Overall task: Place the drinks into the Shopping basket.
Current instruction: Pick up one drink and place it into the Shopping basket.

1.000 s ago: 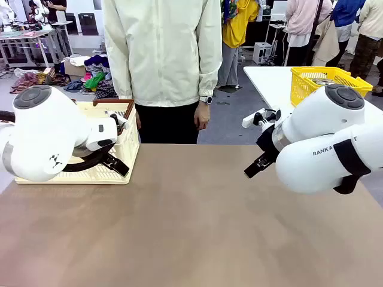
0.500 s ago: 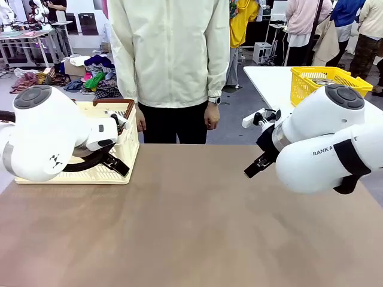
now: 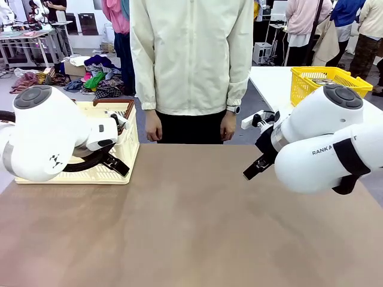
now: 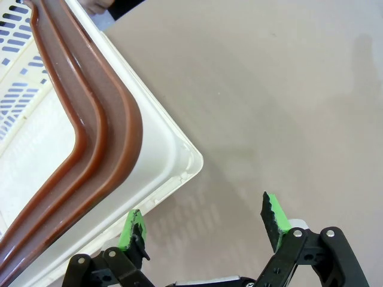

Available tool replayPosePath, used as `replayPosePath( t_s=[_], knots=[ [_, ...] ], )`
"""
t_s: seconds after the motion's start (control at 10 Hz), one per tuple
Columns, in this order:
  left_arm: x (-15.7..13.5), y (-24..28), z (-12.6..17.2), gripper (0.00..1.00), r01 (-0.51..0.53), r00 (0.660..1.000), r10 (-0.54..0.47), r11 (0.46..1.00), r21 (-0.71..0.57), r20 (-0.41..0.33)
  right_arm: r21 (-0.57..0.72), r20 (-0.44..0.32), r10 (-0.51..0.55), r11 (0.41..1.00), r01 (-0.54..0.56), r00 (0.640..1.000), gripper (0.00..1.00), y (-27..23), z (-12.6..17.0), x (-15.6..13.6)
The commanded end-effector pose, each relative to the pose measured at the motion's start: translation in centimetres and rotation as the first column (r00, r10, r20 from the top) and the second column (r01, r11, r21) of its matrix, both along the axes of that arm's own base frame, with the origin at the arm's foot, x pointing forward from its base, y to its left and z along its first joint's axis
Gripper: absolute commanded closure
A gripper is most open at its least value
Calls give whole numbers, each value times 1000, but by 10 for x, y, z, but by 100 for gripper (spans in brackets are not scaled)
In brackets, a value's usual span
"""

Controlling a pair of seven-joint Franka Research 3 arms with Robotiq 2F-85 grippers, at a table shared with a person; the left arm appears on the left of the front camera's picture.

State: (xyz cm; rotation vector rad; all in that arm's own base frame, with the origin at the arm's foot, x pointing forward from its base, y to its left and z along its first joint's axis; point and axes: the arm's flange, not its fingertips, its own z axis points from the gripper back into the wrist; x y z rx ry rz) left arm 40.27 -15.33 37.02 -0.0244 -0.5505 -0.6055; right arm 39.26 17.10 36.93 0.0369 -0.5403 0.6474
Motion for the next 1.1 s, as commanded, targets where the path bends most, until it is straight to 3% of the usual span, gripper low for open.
replayPosePath(
  t_s=[0.0, 0.8, 0.9, 1.0],
  knots=[
    [0, 1, 0, 0, -2, 1000, 2, 1000, -1, 1, -4, 22, -1, 1000, 1, 1000, 0, -2, 2, 2],
    [0, 0, 0, 0, 0, 1000, 0, 1000, 0, 0, -1, 2, -3, 1000, 3, 1000, 0, -2, 0, 1],
    [-11, 0, 27, 0, 29, 988, -39, 997, -65, -149, 41, -188, 21, 999, -14, 982, 0, -13, 25, 3],
    [-20, 2, 63, 0, -39, 970, -20, 972, -233, -244, 130, -341, -15, 989, 63, 940, 0, -31, 61, 9]
  ],
)
